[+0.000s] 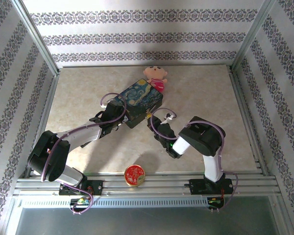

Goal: Unlock the padlock with the key

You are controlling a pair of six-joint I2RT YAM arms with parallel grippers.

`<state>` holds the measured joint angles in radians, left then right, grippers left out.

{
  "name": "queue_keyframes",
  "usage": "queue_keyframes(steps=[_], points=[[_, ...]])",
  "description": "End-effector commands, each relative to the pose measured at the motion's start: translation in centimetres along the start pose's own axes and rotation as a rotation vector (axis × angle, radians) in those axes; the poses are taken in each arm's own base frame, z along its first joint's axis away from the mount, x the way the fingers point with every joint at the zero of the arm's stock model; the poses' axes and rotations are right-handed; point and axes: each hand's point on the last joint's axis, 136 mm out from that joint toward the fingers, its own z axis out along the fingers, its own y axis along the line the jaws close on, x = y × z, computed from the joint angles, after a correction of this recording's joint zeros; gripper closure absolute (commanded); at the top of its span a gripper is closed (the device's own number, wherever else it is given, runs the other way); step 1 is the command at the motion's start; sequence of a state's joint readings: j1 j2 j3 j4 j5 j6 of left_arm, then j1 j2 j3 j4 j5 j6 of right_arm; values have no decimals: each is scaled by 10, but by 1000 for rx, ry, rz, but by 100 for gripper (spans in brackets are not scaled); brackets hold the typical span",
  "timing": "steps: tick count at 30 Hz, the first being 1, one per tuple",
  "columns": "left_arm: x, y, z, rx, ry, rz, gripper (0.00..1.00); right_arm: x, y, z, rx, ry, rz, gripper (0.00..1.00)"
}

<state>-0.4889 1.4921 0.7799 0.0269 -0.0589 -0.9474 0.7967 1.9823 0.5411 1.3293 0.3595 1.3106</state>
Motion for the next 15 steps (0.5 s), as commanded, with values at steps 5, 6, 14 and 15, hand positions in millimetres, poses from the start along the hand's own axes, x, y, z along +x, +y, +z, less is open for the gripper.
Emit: queue_keyframes(steps=[5,6,14,15], points=[[45,76,3,-238,155,15,70,-4,18,3,-59,-42,15,100],[44,77,2,-240,153,15,70,-7,17,1,-54,-47,11,100],[34,75,-3,-240,125,25,70,-26,6,-32,-22,-59,-48,100],[31,76,-3,-242,119,24,70,-28,4,-37,-18,-54,-47,100]])
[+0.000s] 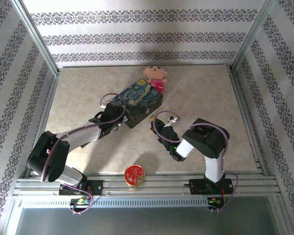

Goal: Unlock the padlock with the key

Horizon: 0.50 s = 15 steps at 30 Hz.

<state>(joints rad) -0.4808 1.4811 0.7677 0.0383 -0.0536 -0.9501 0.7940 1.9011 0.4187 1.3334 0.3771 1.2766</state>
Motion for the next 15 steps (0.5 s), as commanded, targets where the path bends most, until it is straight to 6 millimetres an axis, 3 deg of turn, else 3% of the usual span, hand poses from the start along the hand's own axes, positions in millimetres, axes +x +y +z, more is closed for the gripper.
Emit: queue_keyframes(steps=[1,3,4,15], points=[[30,75,-3,-249,120,33,70,-19,15,-13,-57,-34,-2,100],[25,77,-4,-253,110,32,70,-21,19,-16,-77,-8,-3,100],[21,78,-4,-255,102,30,71,-19,9,-21,-57,27,-17,100],[-19,85,-21,-259,8,8,70,-3,-25,-44,39,208,-89,100]])
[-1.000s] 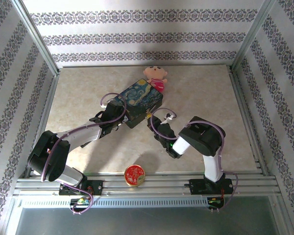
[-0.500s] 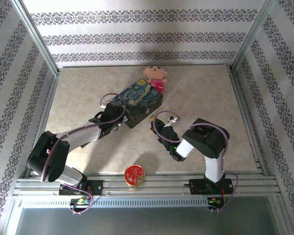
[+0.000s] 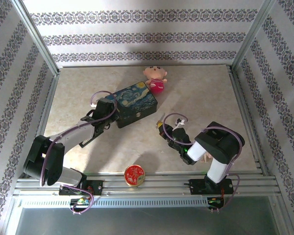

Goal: Unlock the padlock with the key

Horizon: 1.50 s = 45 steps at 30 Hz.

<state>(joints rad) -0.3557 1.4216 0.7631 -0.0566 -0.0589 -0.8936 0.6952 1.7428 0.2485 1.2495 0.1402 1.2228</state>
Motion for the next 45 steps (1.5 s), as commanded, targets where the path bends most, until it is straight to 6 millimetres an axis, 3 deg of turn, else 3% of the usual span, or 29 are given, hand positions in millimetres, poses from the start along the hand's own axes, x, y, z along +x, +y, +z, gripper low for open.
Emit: queue_keyframes(steps=[1,6,11,17,21,24,33,40,45], points=[[9,45,-7,-155,39,39,69,5,0,-9,13,60,-54,100],[4,39,-15,-123,24,28,52,8,-9,-28,225,159,-229,100],[2,34,-24,-86,9,-2,31,-27,11,-72,443,176,-469,100],[-8,28,-35,-52,-21,-15,0,-62,7,-124,636,233,-565,100],[-13,26,-41,-30,-37,-30,1,-76,9,-138,713,268,-622,100],[-14,26,-43,-20,-36,-35,1,-82,10,-136,750,316,-665,100],[-13,26,-44,-7,-27,-40,1,-62,7,-91,697,629,-730,100],[-12,29,-44,-1,-32,-55,1,-63,-3,-61,577,716,-613,100],[-12,30,-43,-3,-28,-61,1,-68,-14,-52,560,732,-576,100]])
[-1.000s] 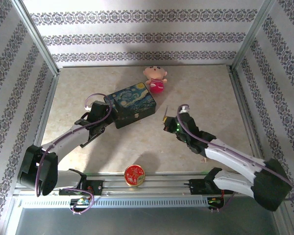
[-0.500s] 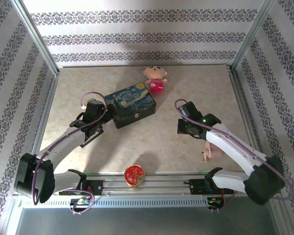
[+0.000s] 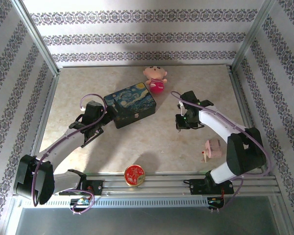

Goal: Unlock the padlock with the key

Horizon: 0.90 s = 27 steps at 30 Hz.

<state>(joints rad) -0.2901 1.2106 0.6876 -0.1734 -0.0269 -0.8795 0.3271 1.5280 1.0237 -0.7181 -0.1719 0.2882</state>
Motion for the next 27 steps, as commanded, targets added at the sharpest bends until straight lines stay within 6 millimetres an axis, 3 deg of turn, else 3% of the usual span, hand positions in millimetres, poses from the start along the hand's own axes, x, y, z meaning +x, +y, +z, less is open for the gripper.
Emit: queue_keyframes(steps=[1,4,16,27], points=[[-3,4,-3,-2,-10,-27,1,-15,7,-2,-63,-23,-23,100],[-4,5,-2,-2,-12,-33,1,-22,-6,-2,-19,-42,12,100],[0,3,7,2,11,-38,1,-44,-27,-5,87,-51,17,100],[2,1,11,8,24,-43,1,-41,-20,30,79,10,21,100]])
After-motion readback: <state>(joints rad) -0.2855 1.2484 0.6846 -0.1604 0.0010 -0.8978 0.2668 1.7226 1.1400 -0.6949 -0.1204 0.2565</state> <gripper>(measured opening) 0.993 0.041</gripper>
